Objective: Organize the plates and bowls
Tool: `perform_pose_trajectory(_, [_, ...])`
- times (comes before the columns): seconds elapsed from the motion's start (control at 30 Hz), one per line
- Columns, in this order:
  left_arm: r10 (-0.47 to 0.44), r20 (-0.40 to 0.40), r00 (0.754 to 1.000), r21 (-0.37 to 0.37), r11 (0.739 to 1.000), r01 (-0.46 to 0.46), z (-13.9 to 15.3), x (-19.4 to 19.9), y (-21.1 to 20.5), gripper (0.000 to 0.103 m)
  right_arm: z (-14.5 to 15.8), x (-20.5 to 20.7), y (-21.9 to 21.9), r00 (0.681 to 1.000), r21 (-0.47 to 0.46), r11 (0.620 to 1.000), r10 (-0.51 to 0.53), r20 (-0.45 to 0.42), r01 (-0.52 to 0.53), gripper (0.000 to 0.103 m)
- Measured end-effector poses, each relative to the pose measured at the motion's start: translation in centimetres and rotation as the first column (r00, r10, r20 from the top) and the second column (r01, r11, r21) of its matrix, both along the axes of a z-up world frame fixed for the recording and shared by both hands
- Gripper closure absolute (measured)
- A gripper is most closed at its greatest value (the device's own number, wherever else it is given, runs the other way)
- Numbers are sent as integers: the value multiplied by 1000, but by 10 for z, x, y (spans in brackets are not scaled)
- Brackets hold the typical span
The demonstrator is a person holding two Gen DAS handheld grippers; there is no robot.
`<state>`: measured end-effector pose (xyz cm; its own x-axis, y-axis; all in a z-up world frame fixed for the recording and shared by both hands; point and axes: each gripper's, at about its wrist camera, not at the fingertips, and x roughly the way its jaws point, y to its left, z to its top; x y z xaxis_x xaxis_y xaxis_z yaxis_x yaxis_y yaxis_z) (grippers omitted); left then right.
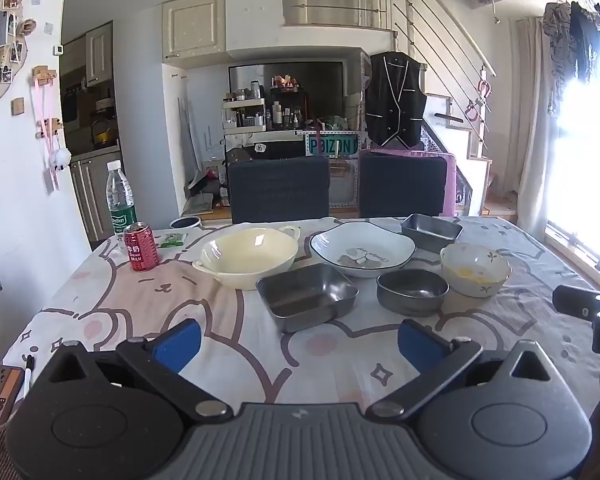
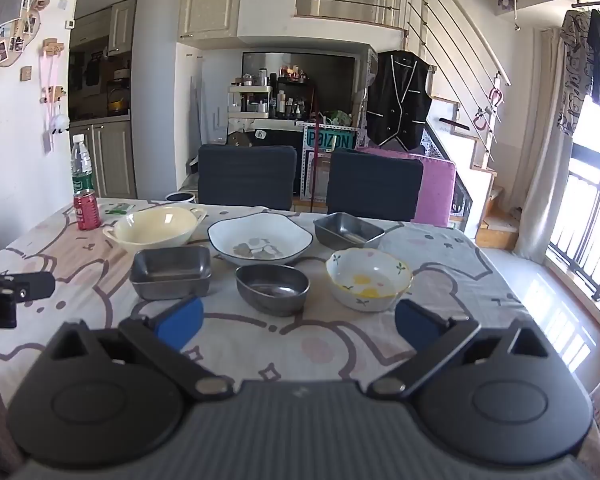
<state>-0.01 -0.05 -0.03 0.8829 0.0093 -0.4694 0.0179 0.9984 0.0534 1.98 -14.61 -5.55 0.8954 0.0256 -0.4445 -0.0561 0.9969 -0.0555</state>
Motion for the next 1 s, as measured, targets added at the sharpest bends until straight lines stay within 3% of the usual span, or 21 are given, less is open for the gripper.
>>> perform_pose_trajectory(1.0, [3,-7,1000,-5,1000,-3,0,0,0,0,-1,0,2,1000,0,1000,4,-5,-4,0])
